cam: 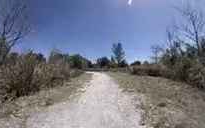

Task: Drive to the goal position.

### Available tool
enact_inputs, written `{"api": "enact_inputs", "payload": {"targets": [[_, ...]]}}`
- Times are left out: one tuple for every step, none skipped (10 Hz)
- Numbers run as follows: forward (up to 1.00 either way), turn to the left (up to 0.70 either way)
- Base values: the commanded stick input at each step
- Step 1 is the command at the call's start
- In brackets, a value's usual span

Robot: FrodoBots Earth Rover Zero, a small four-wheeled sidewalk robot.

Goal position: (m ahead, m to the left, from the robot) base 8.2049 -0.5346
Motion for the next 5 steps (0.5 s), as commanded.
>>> {"api": "enact_inputs", "payload": {"targets": [[0.70, -0.20], [0.70, -0.21], [0.70, 0.00], [0.70, 0.00], [0.70, 0.00]]}}
